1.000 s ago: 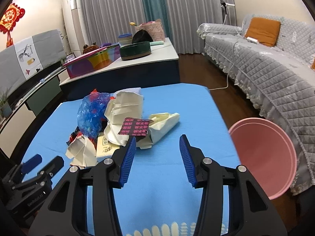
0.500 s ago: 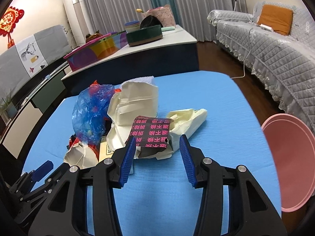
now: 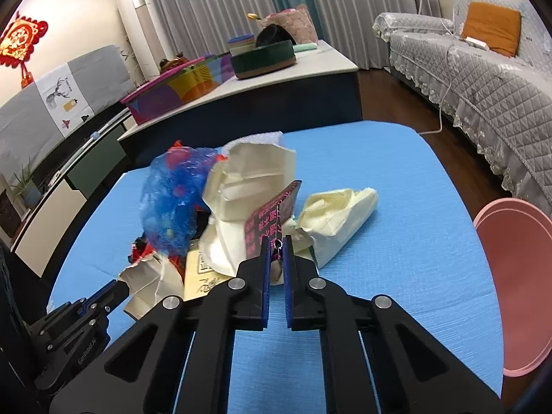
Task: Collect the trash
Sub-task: 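Grasp the white-red paper wrapper with left tool while right tool grasps pink card, then carry the wrapper with left tool while right tool carries the pink card to basin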
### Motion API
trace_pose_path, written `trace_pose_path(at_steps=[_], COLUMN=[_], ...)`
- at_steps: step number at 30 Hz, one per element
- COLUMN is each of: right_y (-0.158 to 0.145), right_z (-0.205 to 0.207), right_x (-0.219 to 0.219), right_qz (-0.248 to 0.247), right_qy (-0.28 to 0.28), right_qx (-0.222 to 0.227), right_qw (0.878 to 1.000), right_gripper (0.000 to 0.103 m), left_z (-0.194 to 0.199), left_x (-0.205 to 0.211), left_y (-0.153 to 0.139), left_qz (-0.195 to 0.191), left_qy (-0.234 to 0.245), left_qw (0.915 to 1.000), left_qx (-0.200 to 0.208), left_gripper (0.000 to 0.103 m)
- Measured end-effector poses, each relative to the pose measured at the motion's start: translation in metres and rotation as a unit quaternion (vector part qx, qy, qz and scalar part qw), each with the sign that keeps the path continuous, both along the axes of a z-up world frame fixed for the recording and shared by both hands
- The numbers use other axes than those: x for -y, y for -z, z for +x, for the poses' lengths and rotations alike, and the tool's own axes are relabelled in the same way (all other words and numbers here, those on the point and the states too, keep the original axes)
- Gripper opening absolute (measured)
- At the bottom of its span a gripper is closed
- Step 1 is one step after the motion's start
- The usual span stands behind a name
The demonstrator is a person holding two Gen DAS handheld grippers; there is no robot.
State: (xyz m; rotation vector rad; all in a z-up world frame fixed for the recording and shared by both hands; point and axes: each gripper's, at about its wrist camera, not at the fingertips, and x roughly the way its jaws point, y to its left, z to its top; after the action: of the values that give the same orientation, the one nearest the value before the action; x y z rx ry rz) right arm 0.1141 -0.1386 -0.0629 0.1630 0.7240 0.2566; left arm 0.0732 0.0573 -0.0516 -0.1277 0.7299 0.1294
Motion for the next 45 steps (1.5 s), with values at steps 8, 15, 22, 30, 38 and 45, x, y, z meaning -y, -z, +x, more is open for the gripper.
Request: trace_pose_path(at_steps=[8,15,22,30,38,45], right_y=[-0.02,-0.037,-0.053,-0.064,-0.065,-0.065], right_z=[-0.021,-0.043,-0.062,-0.078,-0.084,-0.084], right_x=[-0.003,-0.002,0.003,0.018,0.041,0.058], right_qz=[-0.01,-0.018,-0.03,-0.041,-0.036,-0.034], right_qy=[-0.012,-0.014,-0.012,0.002,0.017,0.034], right_qx=[0.036,0.065,0.094,0.107,0.1,0.097], right_qw=[0.999,0.998,0.995,0.993,0.994,0.994], right_gripper=[0.005,0.005,0.004,0.003,0.003,0.002], left_z=[-0.013,-0.027,-0.037,-0.044,-0.045,-0.044], left_x=[0.003,0.004,0.011,0.027,0.044,0.059], left_y=[-0.017,-0.03,-0.042,-0.05,-0.052,-0.055], left_qz=[0.016,0.023,0.029,0.028,0.027,0.026], left_qy=[0.001,-0.001,0.008,0.026,0.045,0.062], left_qw=[0.9994,0.9985,0.9971,0.996,0.9952,0.994], left_qx=[0.031,0.05,0.07,0.08,0.082,0.087], left_gripper=[0.0,0.0,0.0,0.0,0.0,0.0])
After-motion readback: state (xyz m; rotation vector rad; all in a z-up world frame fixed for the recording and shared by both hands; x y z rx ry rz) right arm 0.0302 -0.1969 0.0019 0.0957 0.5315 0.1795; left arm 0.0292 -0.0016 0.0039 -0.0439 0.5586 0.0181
